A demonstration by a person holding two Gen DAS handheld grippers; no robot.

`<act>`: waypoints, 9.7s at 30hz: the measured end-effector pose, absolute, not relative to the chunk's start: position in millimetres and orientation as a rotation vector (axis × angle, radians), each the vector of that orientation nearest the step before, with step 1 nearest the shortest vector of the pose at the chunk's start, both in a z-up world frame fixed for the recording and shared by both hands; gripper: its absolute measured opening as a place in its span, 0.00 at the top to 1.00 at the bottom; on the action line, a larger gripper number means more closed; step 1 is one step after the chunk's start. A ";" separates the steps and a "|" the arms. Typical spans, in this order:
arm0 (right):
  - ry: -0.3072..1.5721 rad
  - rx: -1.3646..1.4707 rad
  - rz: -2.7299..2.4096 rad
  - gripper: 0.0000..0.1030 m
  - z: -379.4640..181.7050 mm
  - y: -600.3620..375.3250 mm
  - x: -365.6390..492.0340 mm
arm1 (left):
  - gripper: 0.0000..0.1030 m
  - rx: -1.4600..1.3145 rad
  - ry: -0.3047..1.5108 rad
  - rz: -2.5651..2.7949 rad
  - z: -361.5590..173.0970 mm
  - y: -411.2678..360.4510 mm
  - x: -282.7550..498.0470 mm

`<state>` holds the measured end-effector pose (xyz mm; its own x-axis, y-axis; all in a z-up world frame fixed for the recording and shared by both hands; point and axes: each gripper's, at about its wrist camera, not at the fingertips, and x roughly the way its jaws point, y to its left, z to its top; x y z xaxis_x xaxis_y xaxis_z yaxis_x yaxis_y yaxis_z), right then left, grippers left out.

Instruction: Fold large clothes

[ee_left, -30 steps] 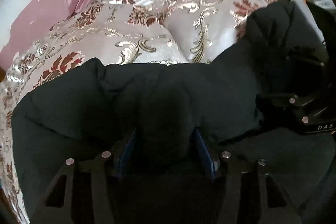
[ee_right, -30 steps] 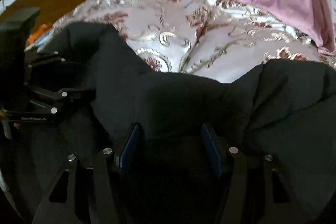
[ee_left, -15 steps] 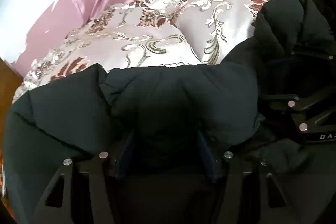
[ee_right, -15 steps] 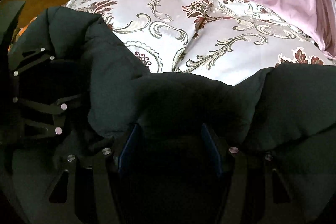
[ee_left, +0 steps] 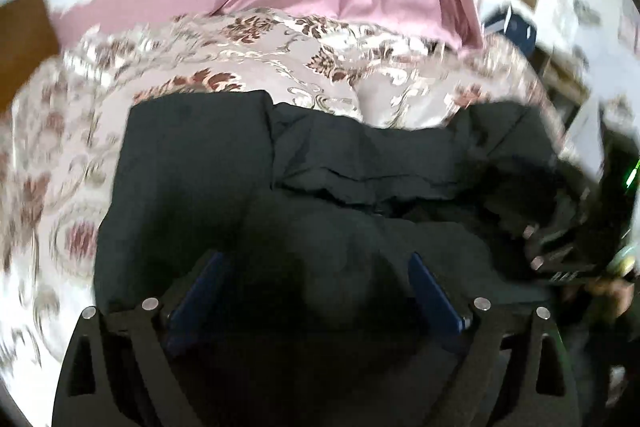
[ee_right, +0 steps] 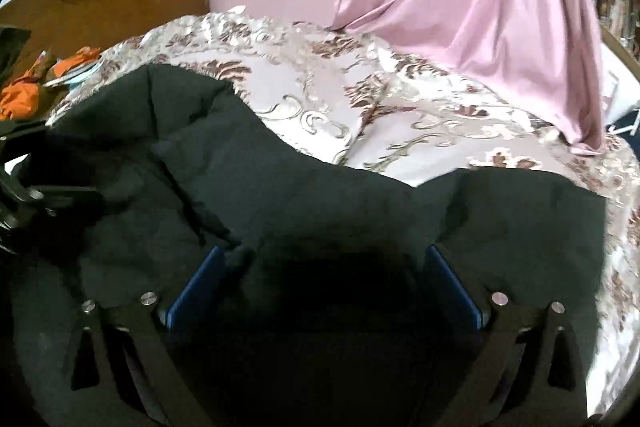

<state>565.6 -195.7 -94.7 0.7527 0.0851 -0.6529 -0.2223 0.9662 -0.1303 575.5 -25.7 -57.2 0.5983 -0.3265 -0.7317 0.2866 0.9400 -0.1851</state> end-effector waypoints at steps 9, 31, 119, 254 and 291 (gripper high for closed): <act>0.731 -0.134 0.210 0.05 -39.9 -204.1 476.7 | 0.01 -0.285 0.954 -0.326 -24.3 8.9 526.5; 0.490 -0.232 0.271 0.04 84.7 -170.1 253.8 | 0.00 -0.077 0.770 -0.364 86.4 8.9 310.1; 0.714 -0.086 0.203 0.45 -41.6 -136.1 224.1 | 0.62 0.232 0.939 -0.130 -96.6 36.5 224.5; 0.757 -0.221 0.039 0.01 -95.9 -157.1 265.1 | 0.00 0.187 0.833 -0.250 -61.6 -16.0 350.0; 0.724 -0.124 0.063 0.01 -138.9 -145.8 463.6 | 0.00 -0.094 0.700 -0.152 -89.0 36.9 472.4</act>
<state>463.6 -145.8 -138.9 0.7474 0.0145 -0.6643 -0.1004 0.9907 -0.0913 472.4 36.9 -89.0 0.7544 -0.1704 -0.6339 0.1074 0.9848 -0.1369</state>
